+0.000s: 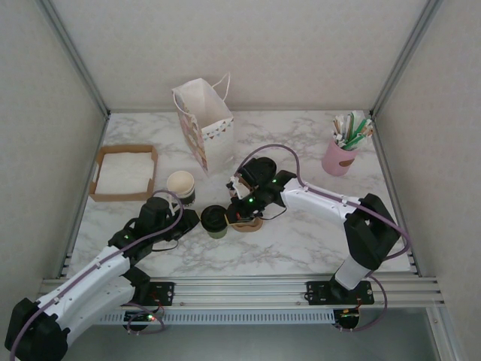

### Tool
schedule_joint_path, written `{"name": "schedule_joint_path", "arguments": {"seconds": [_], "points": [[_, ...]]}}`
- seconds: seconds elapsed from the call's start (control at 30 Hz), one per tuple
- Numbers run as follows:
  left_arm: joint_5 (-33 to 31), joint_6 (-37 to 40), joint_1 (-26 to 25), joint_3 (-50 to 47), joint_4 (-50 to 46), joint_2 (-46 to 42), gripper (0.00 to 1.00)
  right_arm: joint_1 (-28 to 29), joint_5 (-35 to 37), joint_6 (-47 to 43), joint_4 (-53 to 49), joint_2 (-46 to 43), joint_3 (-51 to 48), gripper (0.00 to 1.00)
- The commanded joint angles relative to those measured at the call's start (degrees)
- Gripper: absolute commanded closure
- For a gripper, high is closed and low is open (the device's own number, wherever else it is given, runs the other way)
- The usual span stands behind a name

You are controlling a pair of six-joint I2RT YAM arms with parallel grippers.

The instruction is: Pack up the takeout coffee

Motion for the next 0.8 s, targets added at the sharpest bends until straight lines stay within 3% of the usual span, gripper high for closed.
{"name": "schedule_joint_path", "arguments": {"seconds": [0.0, 0.37, 0.53, 0.77], "points": [[3.52, 0.19, -2.14, -0.08, -4.64, -0.72, 0.83, -0.02, 7.22, -2.65, -0.48, 4.45, 1.61, 1.00], [3.46, -0.57, -2.13, 1.30, -5.89, -2.73, 0.76, -2.27, 6.69, -6.59, -3.87, 6.29, 7.23, 1.00], [2.82, 0.37, -2.14, 3.82, -7.87, -3.10, 0.67, -3.20, 6.60, -7.24, -4.52, 6.58, 9.23, 1.00], [1.98, 2.28, -0.83, 6.24, -12.17, -4.27, 0.67, -3.40, 5.48, -6.41, -4.45, 3.24, 8.19, 1.00]]}}
